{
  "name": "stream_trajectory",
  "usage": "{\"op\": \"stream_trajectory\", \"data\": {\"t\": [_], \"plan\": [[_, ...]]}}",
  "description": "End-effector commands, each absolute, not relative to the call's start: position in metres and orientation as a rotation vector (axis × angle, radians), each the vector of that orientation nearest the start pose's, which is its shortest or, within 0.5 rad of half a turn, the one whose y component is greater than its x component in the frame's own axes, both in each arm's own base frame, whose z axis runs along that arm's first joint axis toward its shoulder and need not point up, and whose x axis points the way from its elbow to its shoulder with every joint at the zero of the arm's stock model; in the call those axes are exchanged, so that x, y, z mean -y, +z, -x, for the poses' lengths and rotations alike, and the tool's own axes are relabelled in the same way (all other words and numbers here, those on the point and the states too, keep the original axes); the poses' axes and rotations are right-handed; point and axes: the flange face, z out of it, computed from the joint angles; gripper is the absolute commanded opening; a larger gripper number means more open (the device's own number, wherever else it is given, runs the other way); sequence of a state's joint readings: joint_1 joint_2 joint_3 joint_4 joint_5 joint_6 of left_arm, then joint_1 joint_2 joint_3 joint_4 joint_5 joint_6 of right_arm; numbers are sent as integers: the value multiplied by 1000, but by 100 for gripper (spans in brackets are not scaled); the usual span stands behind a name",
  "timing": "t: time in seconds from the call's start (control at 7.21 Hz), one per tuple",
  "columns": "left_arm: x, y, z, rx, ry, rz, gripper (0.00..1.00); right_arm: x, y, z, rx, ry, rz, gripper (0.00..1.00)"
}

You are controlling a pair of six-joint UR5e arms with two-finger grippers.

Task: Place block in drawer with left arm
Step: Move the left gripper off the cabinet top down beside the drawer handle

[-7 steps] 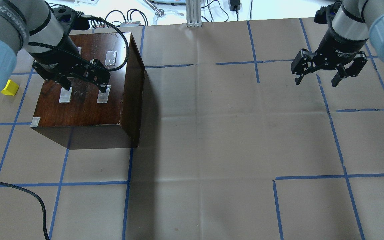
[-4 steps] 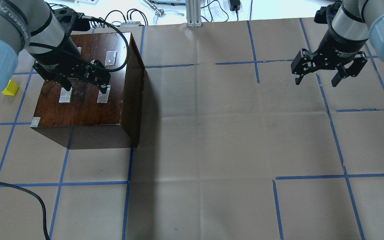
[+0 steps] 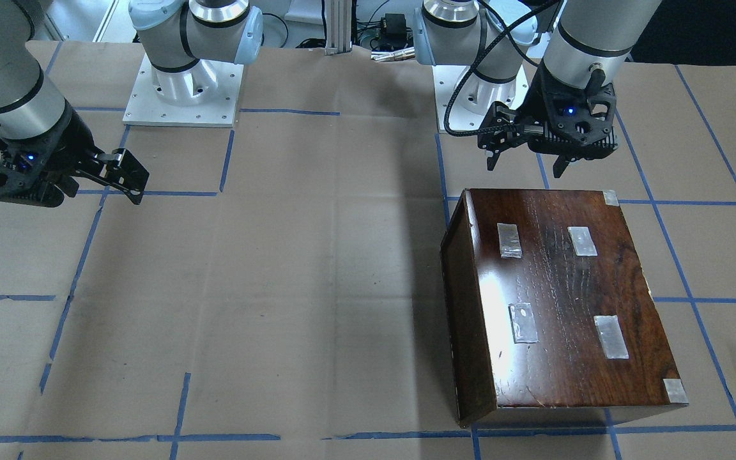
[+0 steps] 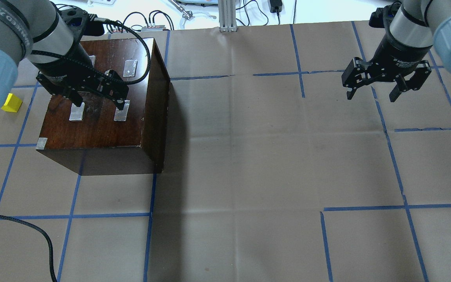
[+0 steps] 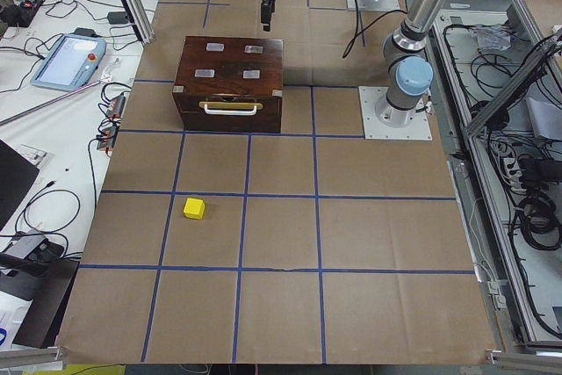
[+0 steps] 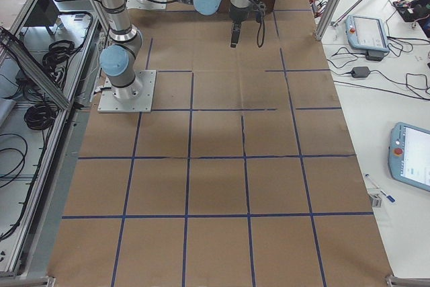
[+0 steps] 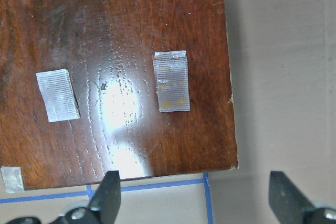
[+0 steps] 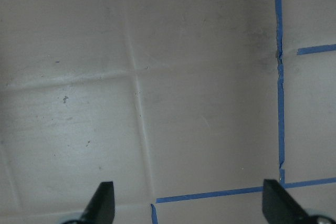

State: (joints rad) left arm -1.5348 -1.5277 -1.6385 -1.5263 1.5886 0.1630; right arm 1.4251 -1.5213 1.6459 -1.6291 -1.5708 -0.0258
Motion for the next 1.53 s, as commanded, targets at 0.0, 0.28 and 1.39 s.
{"op": "stream_trajectory", "data": {"t": [0.0, 0.28, 1.39], "plan": [[476, 486, 109, -3114, -49, -186, 99, 517, 433, -59, -3129, 101, -187, 100], [487, 485, 57, -3124, -34, -63, 99, 517, 432, -59, -3129, 103, -187, 100], [511, 400, -221, -3220, 80, -36, 99, 517, 432, -59, -3129, 103, -190, 100]]}}
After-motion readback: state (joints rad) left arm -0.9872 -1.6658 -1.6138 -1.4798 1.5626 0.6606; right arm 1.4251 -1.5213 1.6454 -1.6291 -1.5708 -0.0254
